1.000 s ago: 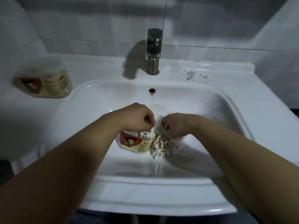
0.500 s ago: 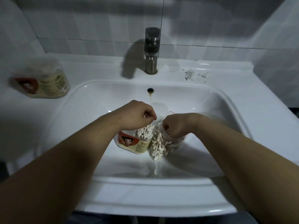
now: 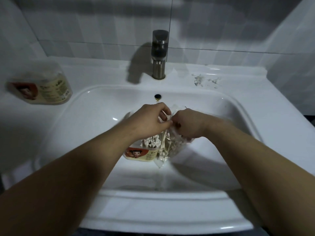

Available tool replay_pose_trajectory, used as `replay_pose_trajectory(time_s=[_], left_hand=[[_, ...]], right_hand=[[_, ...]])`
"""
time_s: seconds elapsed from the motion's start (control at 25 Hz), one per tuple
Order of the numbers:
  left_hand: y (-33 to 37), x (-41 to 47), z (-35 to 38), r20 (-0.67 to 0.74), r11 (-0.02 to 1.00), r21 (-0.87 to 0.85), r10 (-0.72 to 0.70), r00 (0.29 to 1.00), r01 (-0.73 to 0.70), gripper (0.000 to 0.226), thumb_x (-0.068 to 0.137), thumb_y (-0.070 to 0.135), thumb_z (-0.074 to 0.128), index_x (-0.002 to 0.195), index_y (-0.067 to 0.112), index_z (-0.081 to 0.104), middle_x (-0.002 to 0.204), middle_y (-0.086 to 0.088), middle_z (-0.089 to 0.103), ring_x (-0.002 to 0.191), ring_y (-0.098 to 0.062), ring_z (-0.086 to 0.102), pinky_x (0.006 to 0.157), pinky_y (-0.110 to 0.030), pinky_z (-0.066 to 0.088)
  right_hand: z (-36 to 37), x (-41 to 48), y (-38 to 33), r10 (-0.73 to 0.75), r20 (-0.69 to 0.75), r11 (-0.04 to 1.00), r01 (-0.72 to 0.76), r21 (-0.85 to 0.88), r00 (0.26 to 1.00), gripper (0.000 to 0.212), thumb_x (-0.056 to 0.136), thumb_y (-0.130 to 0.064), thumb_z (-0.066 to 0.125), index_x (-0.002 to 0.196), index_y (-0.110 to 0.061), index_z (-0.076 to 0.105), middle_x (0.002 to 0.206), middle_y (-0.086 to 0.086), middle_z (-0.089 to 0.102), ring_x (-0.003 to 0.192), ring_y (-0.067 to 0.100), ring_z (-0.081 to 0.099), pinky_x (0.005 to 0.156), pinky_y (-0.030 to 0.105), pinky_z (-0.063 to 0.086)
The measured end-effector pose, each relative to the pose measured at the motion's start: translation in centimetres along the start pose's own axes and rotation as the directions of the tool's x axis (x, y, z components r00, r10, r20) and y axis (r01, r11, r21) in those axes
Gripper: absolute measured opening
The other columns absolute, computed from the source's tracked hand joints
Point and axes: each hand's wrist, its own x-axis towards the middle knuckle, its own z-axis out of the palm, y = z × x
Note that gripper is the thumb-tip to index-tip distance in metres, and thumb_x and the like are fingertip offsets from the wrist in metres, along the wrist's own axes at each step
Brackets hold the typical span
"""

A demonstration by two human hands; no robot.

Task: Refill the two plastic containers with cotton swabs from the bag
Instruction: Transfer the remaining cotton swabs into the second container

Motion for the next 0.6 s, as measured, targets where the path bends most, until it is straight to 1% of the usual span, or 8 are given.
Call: replay_pose_trajectory(time_s=[0.08,0.16,0.24,0.32,0.44,0.52,0.6], left_hand=[[0.2,0.12,0.22,-0.013,1.0,-0.018,-0.025,1.0,0.025,0.022,0.089,0.031,0.074,0.107,0.029,0.062,0.094,0.013,0.069,0.077,-0.002,0.069,0.067,-0.02,0.054],[0.21,0.21,0.27,-0.023,0.994,-0.083,-0.071,0.997,0.068,0.021,0.088,0.021,0.075,0.101,0.028,0.061,0.092,0.009,0.07,0.071,-0.006,0.071,0.064,-0.021,0.057],[0.17,0.22,0.29,-0.026,0.982,-0.156,-0.109,0.994,0.103,0.023,0.086,0.014,0.076,0.097,0.027,0.06,0.09,0.006,0.07,0.07,-0.012,0.073,0.071,-0.033,0.063],[0.1,0.18,0.3,-0.03,0.973,-0.195,-0.134,0.991,0.126,0.022,0.086,0.011,0.075,0.095,0.027,0.062,0.091,0.005,0.068,0.072,-0.017,0.074,0.073,-0.042,0.064],[0.09,0.14,0.05,-0.035,0.977,-0.169,-0.138,0.99,0.13,0.02,0.09,0.01,0.071,0.089,0.028,0.062,0.094,0.005,0.067,0.065,-0.017,0.074,0.074,-0.043,0.064],[0.18,0.15,-0.21,-0.041,0.984,-0.127,-0.131,0.991,0.124,0.023,0.09,0.007,0.068,0.083,0.028,0.064,0.093,0.006,0.069,0.062,-0.014,0.074,0.074,-0.041,0.064],[0.37,0.2,-0.32,-0.032,0.989,-0.069,-0.135,0.99,0.132,0.027,0.089,0.004,0.064,0.078,0.028,0.068,0.088,0.008,0.072,0.06,-0.011,0.072,0.075,-0.037,0.063]], right_hand=[[-0.11,-0.07,0.06,-0.014,-0.001,0.999,0.014,0.044,1.0,0.021,0.088,-0.005,0.05,0.081,-0.02,0.063,0.073,0.001,0.068,0.058,0.008,0.062,0.07,0.033,0.058],[0.16,0.08,0.16,-0.031,-0.022,0.995,0.033,0.091,0.999,0.02,0.087,-0.008,0.052,0.088,-0.017,0.07,0.079,0.003,0.071,0.059,0.009,0.063,0.068,0.031,0.057],[0.47,0.32,0.17,-0.041,-0.055,0.995,0.045,0.084,0.998,0.021,0.086,-0.009,0.053,0.088,-0.015,0.073,0.075,0.001,0.07,0.057,0.006,0.057,0.064,0.027,0.051],[0.46,0.42,0.0,-0.024,-0.058,0.995,0.03,0.095,0.998,0.021,0.083,-0.009,0.053,0.083,-0.015,0.073,0.067,0.0,0.067,0.055,0.007,0.057,0.06,0.025,0.048],[0.11,0.42,0.04,0.011,-0.044,0.998,-0.008,0.066,0.999,0.024,0.083,-0.01,0.051,0.073,-0.017,0.072,0.056,-0.001,0.063,0.054,0.009,0.057,0.053,0.023,0.044],[-0.12,0.37,0.23,0.037,-0.053,0.998,-0.034,0.055,0.998,0.026,0.085,-0.013,0.051,0.081,-0.02,0.076,0.055,-0.004,0.065,0.058,0.009,0.063,0.054,0.023,0.045],[-0.25,0.31,0.37,0.063,-0.054,0.993,-0.058,0.099,0.997,0.023,0.088,-0.018,0.055,0.087,-0.028,0.076,0.05,-0.013,0.064,0.059,0.005,0.068,0.053,0.019,0.043]])
